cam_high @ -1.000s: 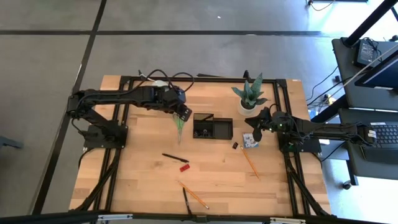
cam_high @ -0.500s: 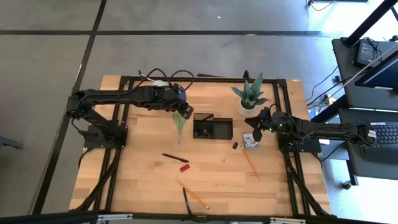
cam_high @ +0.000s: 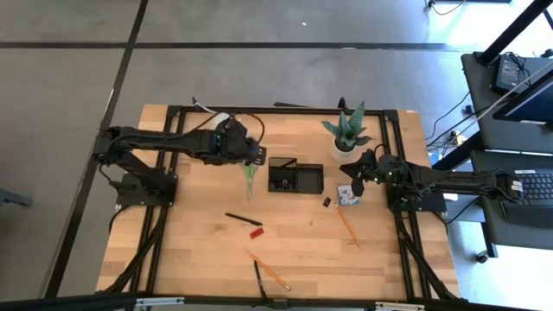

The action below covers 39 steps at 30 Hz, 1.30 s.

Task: Pick and place office supplies into organizer
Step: Put the green scissors in the desk organizer

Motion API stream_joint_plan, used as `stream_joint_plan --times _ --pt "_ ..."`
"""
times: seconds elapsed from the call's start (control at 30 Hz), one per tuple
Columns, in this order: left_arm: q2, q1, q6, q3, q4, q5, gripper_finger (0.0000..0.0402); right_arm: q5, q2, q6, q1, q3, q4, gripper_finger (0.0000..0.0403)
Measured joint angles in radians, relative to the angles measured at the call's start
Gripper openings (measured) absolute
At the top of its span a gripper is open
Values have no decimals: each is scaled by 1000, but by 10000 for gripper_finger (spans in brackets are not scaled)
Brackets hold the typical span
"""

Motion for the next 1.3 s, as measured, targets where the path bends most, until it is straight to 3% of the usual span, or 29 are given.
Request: stream_joint_plan --times 0.3,0.43,0.73,1.3 --pt "121 -32 -271 0 -42 25 182 -10 0 3 0 0 -3 51" --pt "163 -26 -401 0 -91 5 182 -68 0 4 0 0 -10 51" --pt "247 -17 -544 0 -94 -27 182 -164 0 4 0 0 -27 51" --pt "374 41 -826 0 -84 -22 182 -167 0 8 0 0 -25 51"
